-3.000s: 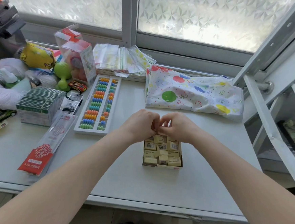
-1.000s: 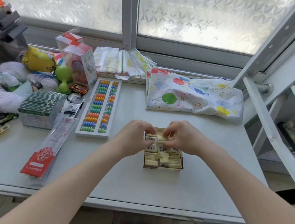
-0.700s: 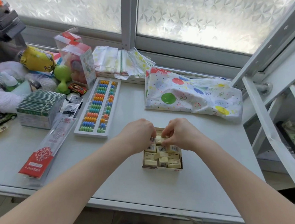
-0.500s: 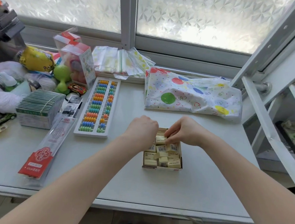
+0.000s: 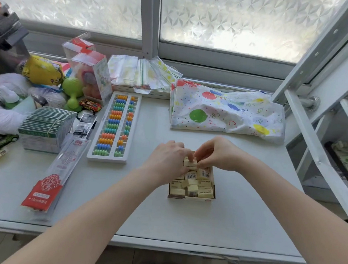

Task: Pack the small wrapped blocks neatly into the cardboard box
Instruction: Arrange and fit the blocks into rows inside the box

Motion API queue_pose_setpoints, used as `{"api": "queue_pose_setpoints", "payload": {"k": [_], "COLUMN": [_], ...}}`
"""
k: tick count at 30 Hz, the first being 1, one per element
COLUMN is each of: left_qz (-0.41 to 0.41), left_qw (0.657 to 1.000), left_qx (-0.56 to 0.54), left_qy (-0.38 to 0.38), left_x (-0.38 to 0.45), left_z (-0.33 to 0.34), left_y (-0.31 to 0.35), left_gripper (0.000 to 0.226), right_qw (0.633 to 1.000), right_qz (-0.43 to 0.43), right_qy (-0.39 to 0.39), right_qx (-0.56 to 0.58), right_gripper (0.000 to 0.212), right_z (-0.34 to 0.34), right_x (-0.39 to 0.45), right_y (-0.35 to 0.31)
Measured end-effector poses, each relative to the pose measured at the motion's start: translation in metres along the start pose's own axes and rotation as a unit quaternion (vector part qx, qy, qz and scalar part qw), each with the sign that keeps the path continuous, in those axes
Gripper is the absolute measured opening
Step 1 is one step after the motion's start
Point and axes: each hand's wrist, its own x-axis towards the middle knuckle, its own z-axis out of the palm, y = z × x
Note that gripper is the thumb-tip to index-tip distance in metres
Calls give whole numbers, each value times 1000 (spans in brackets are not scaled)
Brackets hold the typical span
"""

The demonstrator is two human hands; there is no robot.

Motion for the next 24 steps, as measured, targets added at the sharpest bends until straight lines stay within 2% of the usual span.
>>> {"api": "queue_pose_setpoints", "payload": {"k": [4,9,13,16,20,24], "left_qz": [11,16,16,16,19,19], "left_qw": [1000,1000,1000,1000,999,999], "left_qx": [11,-1,-5,6,30,32], "left_qy": [2,-5,-6,-10,-21,-31], "left_x": [1,1,0,1,4,3], "left_z": [-1,-1,-1,-1,-2,-6], "left_y": [3,3,3,3,5,4], "left_gripper": [27,28,30,30,30,30], "right_qw": [997,993,993,996,996,993], "right_qz": [3,-24,-44,-28,1,49], "right_qy": [31,0,-9,0,17,17], "right_qx": [-74,-115,-108,-79,-86,-109], "right_gripper": [14,5,8,3,17,20], "right_z": [-2,9,10,10,12,7], "right_x": [-5,-20,-23,-25,-22,-13], "right_y": [2,8,13,12,9,1]}}
